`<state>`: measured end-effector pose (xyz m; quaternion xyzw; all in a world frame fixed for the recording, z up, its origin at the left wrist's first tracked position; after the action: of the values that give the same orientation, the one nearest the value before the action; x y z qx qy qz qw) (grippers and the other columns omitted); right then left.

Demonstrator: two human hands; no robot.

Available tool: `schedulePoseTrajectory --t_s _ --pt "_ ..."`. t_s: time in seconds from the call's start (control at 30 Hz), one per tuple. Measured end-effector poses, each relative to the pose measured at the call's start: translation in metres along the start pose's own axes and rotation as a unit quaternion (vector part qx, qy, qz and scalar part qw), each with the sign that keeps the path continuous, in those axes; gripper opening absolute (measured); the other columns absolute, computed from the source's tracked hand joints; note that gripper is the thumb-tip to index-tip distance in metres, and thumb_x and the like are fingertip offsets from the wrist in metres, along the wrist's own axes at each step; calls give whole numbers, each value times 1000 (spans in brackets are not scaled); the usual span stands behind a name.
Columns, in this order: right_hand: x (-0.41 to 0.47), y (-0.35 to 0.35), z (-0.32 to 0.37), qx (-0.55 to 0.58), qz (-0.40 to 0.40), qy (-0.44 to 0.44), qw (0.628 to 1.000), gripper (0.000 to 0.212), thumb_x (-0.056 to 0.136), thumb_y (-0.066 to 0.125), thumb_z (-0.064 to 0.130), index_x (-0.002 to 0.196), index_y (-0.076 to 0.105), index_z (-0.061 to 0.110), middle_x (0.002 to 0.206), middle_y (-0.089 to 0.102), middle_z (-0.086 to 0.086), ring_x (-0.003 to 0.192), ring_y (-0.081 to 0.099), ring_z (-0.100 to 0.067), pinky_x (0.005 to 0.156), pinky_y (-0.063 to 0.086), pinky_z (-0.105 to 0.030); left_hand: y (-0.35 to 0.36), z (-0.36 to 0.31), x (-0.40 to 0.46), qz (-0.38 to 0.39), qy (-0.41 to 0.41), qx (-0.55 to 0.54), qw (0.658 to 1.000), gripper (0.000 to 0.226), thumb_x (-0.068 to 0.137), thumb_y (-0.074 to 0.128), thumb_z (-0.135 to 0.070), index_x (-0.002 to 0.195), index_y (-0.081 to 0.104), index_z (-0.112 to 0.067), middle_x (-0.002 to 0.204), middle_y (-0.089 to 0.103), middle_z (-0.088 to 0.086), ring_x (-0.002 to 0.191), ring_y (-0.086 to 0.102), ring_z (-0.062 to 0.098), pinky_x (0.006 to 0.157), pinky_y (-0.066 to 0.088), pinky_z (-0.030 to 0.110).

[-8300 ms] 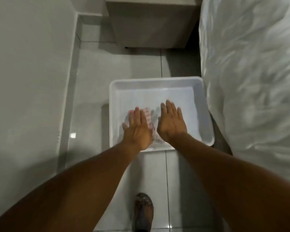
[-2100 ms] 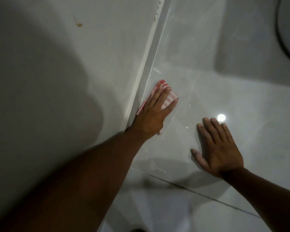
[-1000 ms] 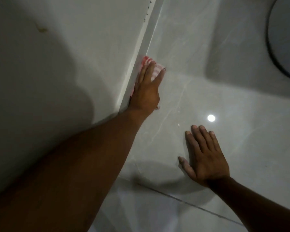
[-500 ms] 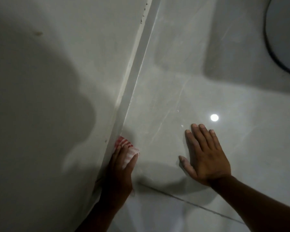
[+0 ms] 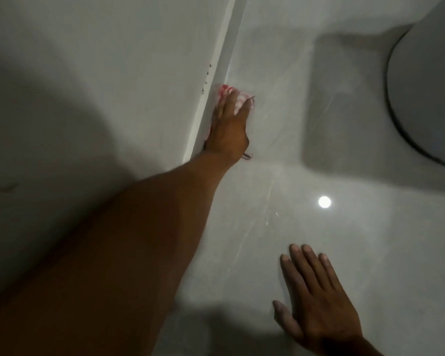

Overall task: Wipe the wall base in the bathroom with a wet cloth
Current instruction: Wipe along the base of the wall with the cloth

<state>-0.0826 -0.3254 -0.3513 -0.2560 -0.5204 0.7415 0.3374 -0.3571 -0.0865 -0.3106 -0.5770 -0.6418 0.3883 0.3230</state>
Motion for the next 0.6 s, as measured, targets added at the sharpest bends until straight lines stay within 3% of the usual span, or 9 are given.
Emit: schedulePoseTrajectory --t_s 0.1,0.23,0.3,0.47,0.6 --pt "3 2 0 -2 -4 1 1000 88 82 62 58 151 44 6 164 34 -17 155 26 -34 125 20 -52 5 -2 15 23 52 67 996 90 83 47 18 158 32 -31 174 10 9 160 -6 34 130 0 47" --pt "-2 -2 -4 -7 -14 -11 1000 88 81 64 57 150 46 6 162 38 -18 154 28 -34 124 22 -53 27 -23 -6 57 105 84 989 91 82 59 12 159 31 -26 174 7 7 160 -10 34 127 -11 48" --pt "-3 -2 -4 -9 -15 -15 1000 88 80 64 57 149 47 6 162 38 -18 154 29 -34 123 24 -53 26 -25 9 57 89 107 989 92 83 69 1 160 25 -23 174 3 8 160 -10 34 128 -10 48" --pt "-2 -1 -5 -13 3 -10 1000 91 80 63 58 153 41 7 163 36 -18 155 26 -35 123 22 -54 9 -5 56 40 33 162 985 77 91 55 -5 160 23 -21 174 4 11 160 -8 37 132 1 46" --pt "-4 2 -3 -11 4 -14 1000 84 89 51 60 154 39 7 164 33 -17 155 24 -35 126 17 -52 9 4 29 11 -15 93 996 86 85 71 -7 159 30 -19 173 7 13 160 -5 34 132 8 42"
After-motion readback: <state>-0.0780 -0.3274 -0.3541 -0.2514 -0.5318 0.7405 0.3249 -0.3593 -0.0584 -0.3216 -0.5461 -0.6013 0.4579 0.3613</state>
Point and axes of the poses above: each hand's wrist, its own x-axis towards the middle knuckle, its own y-axis out of the palm, z = x × y, the point moved 3 cm from there along x, towards the middle knuckle
